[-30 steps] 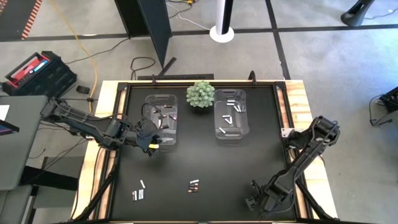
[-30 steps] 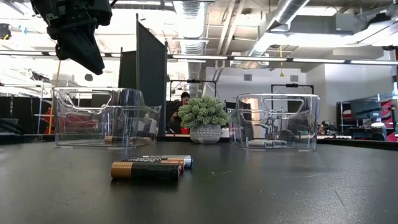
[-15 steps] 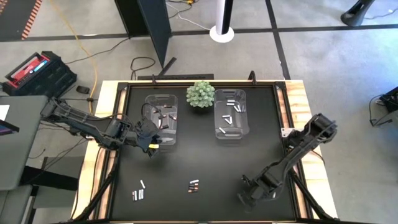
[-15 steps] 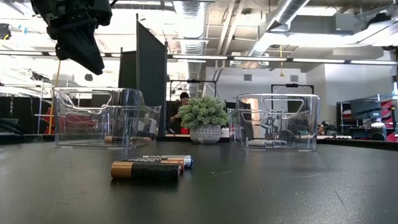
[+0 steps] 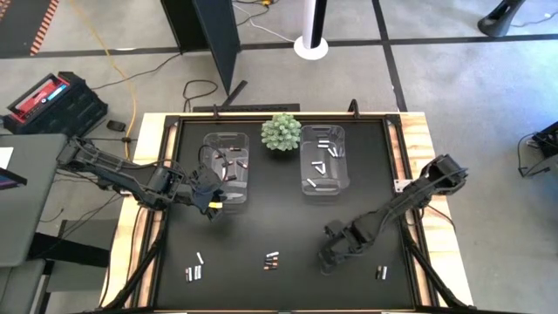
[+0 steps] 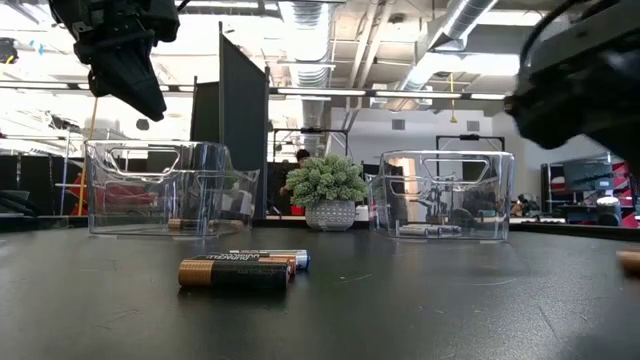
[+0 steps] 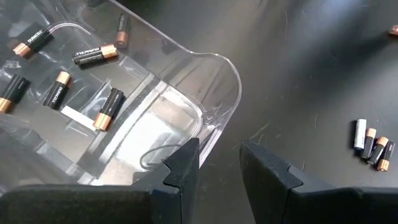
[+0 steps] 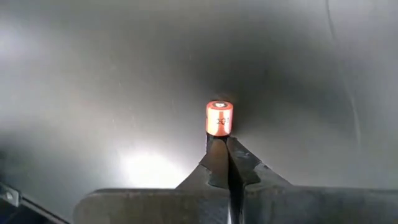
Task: Sort batteries
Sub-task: Put the black-brown battery into the left transparent bin
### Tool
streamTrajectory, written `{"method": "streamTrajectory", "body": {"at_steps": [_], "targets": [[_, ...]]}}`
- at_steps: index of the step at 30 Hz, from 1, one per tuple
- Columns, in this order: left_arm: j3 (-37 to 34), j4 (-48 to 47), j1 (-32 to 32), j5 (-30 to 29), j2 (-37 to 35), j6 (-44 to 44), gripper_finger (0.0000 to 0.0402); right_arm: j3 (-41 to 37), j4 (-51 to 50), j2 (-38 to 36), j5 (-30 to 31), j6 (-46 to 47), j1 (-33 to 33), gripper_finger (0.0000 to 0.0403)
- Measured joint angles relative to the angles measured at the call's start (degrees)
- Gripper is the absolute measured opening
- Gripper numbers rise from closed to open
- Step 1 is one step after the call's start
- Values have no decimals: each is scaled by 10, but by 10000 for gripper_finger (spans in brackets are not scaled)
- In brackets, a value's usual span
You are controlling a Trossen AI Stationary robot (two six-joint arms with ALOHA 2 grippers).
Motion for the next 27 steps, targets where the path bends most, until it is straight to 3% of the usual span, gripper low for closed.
{"method": "streamTrajectory", "body": {"at_steps": [17,27], "targets": [[0,-1,0,1,0,0,112,1,0,-1,1,-53,-41,6],[0,0,0,1,0,12,112,48,-84,1,9,-67,-44,6]]}}
